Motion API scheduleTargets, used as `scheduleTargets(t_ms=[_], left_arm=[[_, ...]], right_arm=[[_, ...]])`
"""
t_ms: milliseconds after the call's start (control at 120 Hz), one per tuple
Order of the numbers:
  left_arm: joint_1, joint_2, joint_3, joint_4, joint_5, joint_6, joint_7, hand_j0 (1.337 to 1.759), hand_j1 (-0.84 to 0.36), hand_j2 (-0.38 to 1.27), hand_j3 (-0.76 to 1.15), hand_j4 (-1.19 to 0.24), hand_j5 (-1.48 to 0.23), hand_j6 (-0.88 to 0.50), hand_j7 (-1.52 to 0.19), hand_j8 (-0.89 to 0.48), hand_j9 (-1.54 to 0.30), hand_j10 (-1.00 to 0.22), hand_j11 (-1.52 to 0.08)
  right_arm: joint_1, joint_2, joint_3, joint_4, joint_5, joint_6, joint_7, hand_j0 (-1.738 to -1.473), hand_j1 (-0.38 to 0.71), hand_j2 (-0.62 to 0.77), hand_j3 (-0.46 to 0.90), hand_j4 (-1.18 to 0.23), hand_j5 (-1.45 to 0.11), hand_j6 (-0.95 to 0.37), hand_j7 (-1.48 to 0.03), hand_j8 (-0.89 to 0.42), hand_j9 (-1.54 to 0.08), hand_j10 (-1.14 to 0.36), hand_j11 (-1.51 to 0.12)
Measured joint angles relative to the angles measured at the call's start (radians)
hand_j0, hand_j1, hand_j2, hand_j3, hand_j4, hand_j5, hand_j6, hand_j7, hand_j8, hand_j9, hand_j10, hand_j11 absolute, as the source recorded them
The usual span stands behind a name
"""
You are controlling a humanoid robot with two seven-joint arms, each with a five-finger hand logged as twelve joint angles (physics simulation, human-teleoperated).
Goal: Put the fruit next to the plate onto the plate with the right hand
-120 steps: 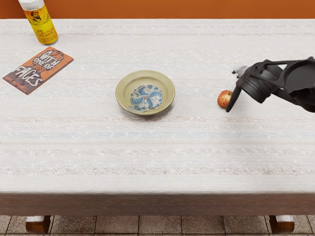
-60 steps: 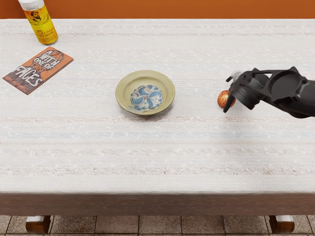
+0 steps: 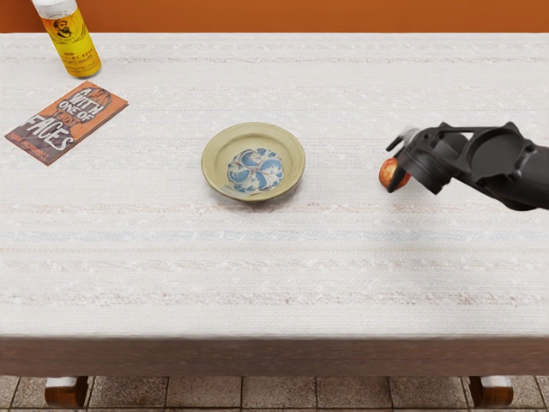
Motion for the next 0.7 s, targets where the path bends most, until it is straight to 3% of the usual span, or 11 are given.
scheduleTargets(t_ms=[58,108,292,442,508,642,700], left_arm=[[0.0,0.0,0.0,0.0,0.0,0.0,0.0,1.658,0.35,0.0,0.0,0.0,0.0,0.0,0.0,0.0,0.0,0.0,0.0],[0.0,0.0,0.0,0.0,0.0,0.0,0.0,1.658,0.35,0.0,0.0,0.0,0.0,0.0,0.0,0.0,0.0,0.0,0.0],[0.0,0.0,0.0,0.0,0.0,0.0,0.0,1.658,0.35,0.0,0.0,0.0,0.0,0.0,0.0,0.0,0.0,0.0,0.0],[0.0,0.0,0.0,0.0,0.0,0.0,0.0,1.658,0.35,0.0,0.0,0.0,0.0,0.0,0.0,0.0,0.0,0.0,0.0],[0.0,0.0,0.0,0.0,0.0,0.0,0.0,1.658,0.35,0.0,0.0,0.0,0.0,0.0,0.0,0.0,0.0,0.0,0.0],[0.0,0.0,0.0,0.0,0.0,0.0,0.0,1.658,0.35,0.0,0.0,0.0,0.0,0.0,0.0,0.0,0.0,0.0,0.0],[0.0,0.0,0.0,0.0,0.0,0.0,0.0,1.658,0.35,0.0,0.0,0.0,0.0,0.0,0.0,0.0,0.0,0.0,0.0]], right_arm=[[-0.005,0.0,0.013,-0.001,0.006,0.01,0.0,-1.658,0.19,-0.09,0.0,-0.45,-0.58,-0.45,-0.58,-0.45,-0.58,-0.45,-0.58],[-0.015,-0.002,0.046,-0.003,0.005,0.032,-0.001,-1.655,0.23,-0.07,0.0,-0.54,-0.67,-0.45,-0.69,-0.38,-0.69,-0.53,-0.69],[-0.058,-0.024,0.21,-0.086,0.011,0.114,0.0,-1.648,0.25,0.13,0.0,-0.71,-0.95,-0.46,-0.93,-0.35,-0.96,-0.57,-0.96],[-0.138,-0.134,0.598,-0.242,0.027,0.504,0.0,-1.649,0.29,0.34,0.0,-0.76,-1.06,-0.44,-1.02,-0.32,-1.07,-0.55,-1.07],[-0.176,-0.196,0.76,-0.274,0.114,0.691,0.0,-1.65,0.29,0.42,0.0,-0.78,-1.1,-0.45,-1.05,-0.33,-1.1,-0.56,-1.11],[-0.209,-0.247,0.899,-0.282,0.284,0.852,-0.001,-1.651,0.3,0.49,0.0,-0.79,-1.17,-0.44,-1.09,-0.3,-1.17,-0.55,-1.17],[-0.216,-0.239,0.923,-0.276,0.32,0.879,-0.001,-1.651,0.28,0.45,0.0,-0.8,-1.19,-0.44,-1.1,-0.29,-1.18,-0.56,-1.18]])
